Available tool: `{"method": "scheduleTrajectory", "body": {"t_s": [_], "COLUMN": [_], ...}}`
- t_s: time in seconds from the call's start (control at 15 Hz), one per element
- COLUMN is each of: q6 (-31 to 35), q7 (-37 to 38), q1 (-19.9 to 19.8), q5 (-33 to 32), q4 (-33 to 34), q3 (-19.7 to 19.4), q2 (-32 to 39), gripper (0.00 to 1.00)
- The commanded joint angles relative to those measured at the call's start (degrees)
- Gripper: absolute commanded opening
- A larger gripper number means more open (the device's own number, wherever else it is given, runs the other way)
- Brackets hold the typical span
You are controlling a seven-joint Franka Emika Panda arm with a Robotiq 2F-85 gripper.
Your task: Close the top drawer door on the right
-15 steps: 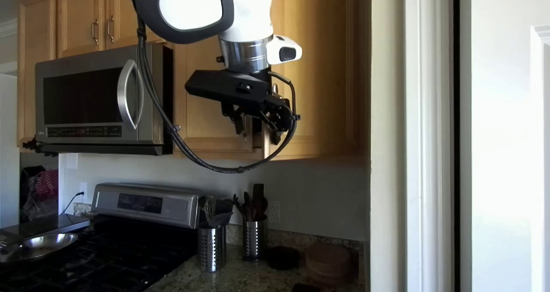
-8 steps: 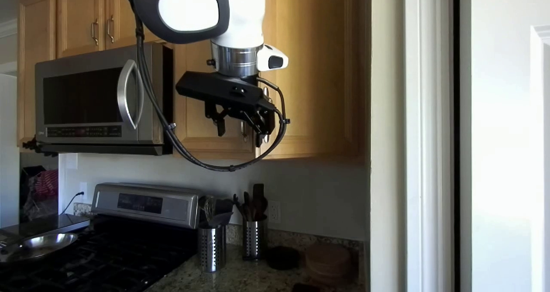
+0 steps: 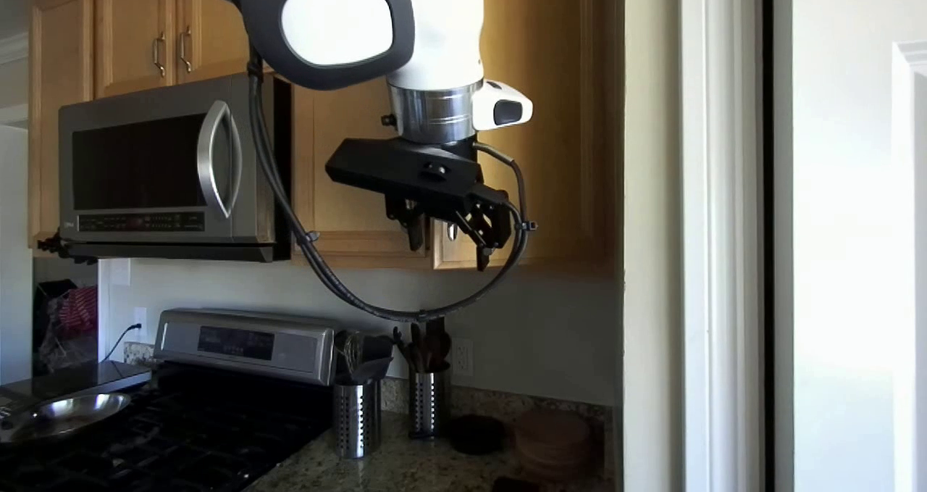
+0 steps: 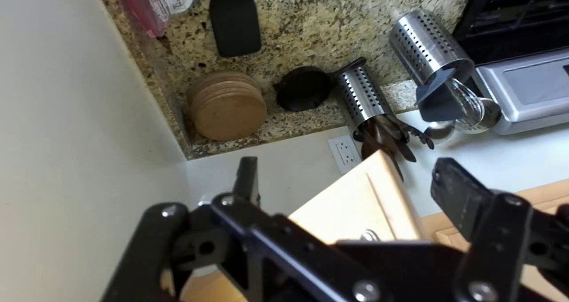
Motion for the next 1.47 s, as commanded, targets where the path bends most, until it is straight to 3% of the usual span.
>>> {"method": "scheduleTrajectory", "body": {"t_s": [0.0, 0.2, 0.47, 0.53, 0.6, 0.73, 0.87, 1.13, 1.2, 1.27, 1.4], "q6": [3.02, 7.27, 9.65, 9.53, 9.23, 8.94, 7.64, 6.75, 6.6, 6.36, 5.25], "q7": [0.26, -0.6, -0.47, 0.01, 0.36, 1.19, 0.79, -0.05, -0.29, -0.65, -1.12], "q1": [0.19, -0.01, -2.05, -2.91, -3.56, -4.29, -3.67, -1.47, -0.92, -0.23, 1.34], "q5": [2.3, 2.9, -0.92, -2.23, -3.26, -3.23, -1.05, 4.82, 6.16, 7.54, 9.84], "q4": [-0.16, -0.49, 0.72, 0.95, 1.05, 0.84, 1.33, 1.88, 1.99, 2.37, 3.22], "q3": [-0.01, 0.26, 0.25, 0.22, 0.13, -0.5, -1.56, -2.59, -2.49, -2.43, -2.33], "q2": [0.47, 0.15, 0.47, 0.53, 0.41, -0.08, 0.01, -0.45, -0.44, -0.47, -0.38], "gripper": [1.0, 1.0, 1.0, 0.83, 0.73, 0.61, 0.79, 0.94, 0.86, 0.69, 0.6]}}
